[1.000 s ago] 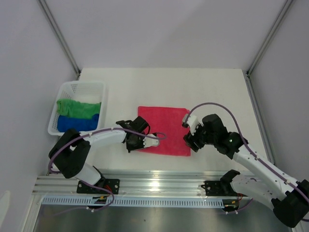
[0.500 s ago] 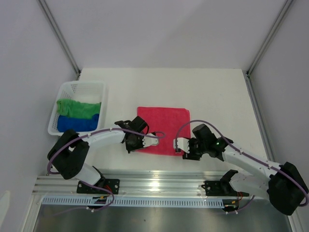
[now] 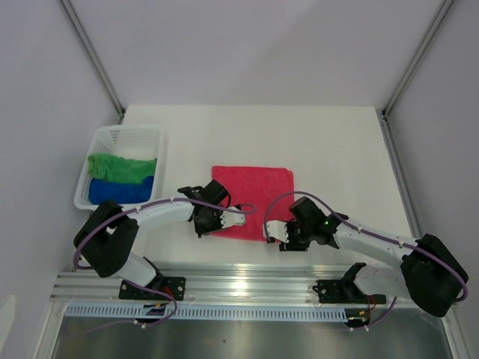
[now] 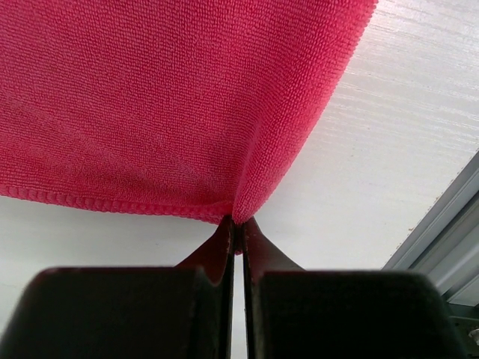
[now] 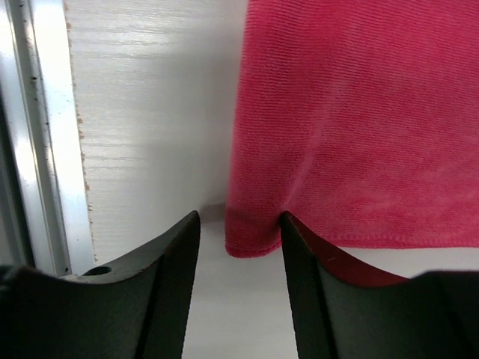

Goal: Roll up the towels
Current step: Roll the towel

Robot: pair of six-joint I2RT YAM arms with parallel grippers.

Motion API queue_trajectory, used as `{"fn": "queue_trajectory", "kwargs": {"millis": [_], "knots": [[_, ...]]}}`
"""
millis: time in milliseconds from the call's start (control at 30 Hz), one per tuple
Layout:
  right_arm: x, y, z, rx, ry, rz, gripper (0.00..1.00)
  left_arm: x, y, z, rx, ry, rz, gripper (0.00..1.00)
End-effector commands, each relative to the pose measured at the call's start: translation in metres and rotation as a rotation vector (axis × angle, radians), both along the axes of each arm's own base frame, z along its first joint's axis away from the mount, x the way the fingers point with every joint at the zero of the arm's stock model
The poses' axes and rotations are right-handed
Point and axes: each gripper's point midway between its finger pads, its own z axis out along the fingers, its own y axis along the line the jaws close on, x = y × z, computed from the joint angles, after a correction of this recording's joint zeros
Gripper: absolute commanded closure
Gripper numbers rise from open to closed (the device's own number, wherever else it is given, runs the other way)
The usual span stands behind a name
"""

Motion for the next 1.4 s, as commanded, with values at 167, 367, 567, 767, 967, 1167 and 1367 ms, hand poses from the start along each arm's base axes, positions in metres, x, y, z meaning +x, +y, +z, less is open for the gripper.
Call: {"fn": "queue_trajectory", "kwargs": {"millis": [167, 367, 567, 767, 967, 1167, 1367], "knots": [[-0.007, -0.004, -0.015, -0.081, 0.040, 0.019, 0.66, -0.007, 0.002, 0.006, -0.003, 0.038, 0.027, 0.99], [-0.018, -0.001, -0.002, -0.073, 0.084, 0.060, 0.95, -0.019, 0.006, 0.016, -0.018, 0.058, 0.027, 0.99], [-0.051, 0.000, 0.024, -0.041, 0.225, 0.118, 1.00, -0.044, 0.017, 0.026, -0.022, 0.123, 0.010, 0.99], [-0.059, 0.009, 0.038, -0.009, 0.289, 0.143, 1.00, -0.056, 0.010, 0.039, -0.093, 0.154, -0.031, 0.99], [-0.021, 0.010, 0.039, 0.020, 0.271, 0.054, 1.00, -0.032, 0.006, 0.030, -0.068, 0.187, 0.033, 0.99], [0.000, 0.015, 0.033, 0.036, 0.246, 0.029, 0.96, -0.009, 0.006, 0.019, -0.039, 0.217, 0.093, 0.99], [0.014, 0.007, 0.021, 0.019, 0.249, -0.035, 0.94, 0.003, 0.005, 0.012, -0.019, 0.230, 0.108, 0.99]]}}
